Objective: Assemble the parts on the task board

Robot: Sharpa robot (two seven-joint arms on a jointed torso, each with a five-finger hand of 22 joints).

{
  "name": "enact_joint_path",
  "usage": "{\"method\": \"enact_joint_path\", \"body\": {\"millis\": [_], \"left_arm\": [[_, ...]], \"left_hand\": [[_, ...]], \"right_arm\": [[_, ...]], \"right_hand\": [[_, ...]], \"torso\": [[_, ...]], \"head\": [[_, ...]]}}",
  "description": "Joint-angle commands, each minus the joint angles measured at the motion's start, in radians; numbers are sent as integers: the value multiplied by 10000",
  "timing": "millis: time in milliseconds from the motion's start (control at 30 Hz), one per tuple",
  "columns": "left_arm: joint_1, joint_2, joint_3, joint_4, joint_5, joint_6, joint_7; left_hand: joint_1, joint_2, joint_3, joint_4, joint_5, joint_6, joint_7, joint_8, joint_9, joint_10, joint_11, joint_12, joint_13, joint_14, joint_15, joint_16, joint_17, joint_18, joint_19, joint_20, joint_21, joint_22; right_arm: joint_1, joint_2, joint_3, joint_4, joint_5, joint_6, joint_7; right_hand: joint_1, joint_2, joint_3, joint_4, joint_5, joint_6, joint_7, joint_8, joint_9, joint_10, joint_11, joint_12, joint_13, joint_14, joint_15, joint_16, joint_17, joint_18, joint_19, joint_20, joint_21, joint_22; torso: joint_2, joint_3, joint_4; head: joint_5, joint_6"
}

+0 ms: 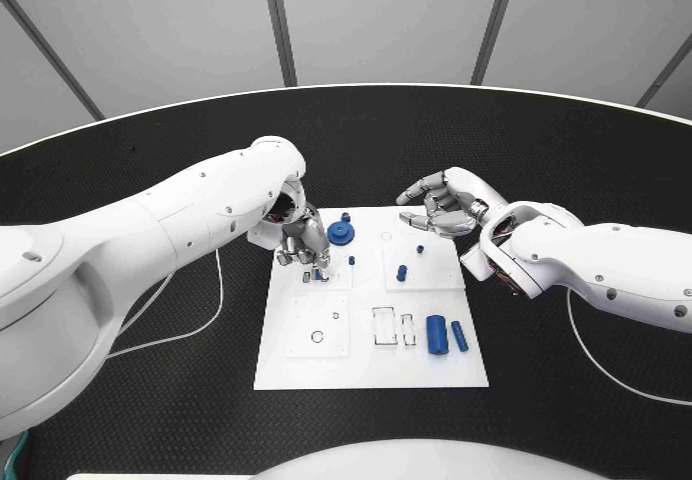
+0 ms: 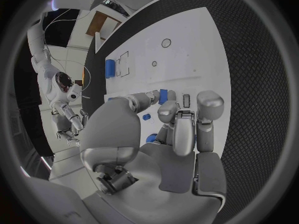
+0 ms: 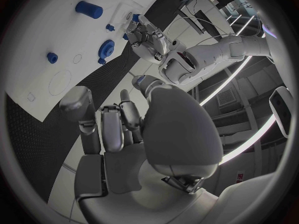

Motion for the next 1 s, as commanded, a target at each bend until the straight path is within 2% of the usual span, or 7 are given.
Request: {"method": "enact_joint_path", "body": {"millis": [33, 600, 1000], "left_arm": [[-9, 29, -1, -40, -5, -3, -646], [-31, 123, -7, -183, -226, 308, -696], [-43, 122, -18, -172, -332, 259, -702]], "left_hand": [[3, 113, 1080, -1176, 65, 202, -151, 60, 10, 56, -3, 66, -4, 818, 2, 47, 1584, -141, 58, 2, 37, 10], [-8, 109, 973, -1230, 66, 234, -156, 6, 19, 40, -6, 77, -1, 819, 1, 49, 1590, -146, 61, 2, 44, 22], [0, 102, 918, -1282, 66, 265, -160, -24, 24, 57, -11, 98, 47, 836, -3, 69, 1658, -149, 64, 3, 48, 32]], "right_arm": [[0, -2, 0, 5, 0, -1, -2], [0, 9, 0, 15, 0, 1, -10], [0, 22, 0, 0, 0, 6, -12]], "right_hand": [[10, -32, 57, 26, 55, 72, 30, 33, -14, 54, 2, 50, 12, 453, -73, 28, 16, 104, 55, 10, 29, 11], [-4, -42, 94, 14, 84, 75, 30, 32, -19, 53, 2, 48, 8, 450, -72, 18, 2, 104, 56, 10, 31, 17], [-4, -42, 94, 14, 84, 75, 30, 32, -19, 53, 2, 48, 8, 450, -72, 18, 2, 104, 56, 10, 31, 17]], "torso": [[-3, -4, -6], [-13, -9, 0], [-16, -11, -3]], "head": [[-8, -8], [-21, -85], [-20, -104]]}}
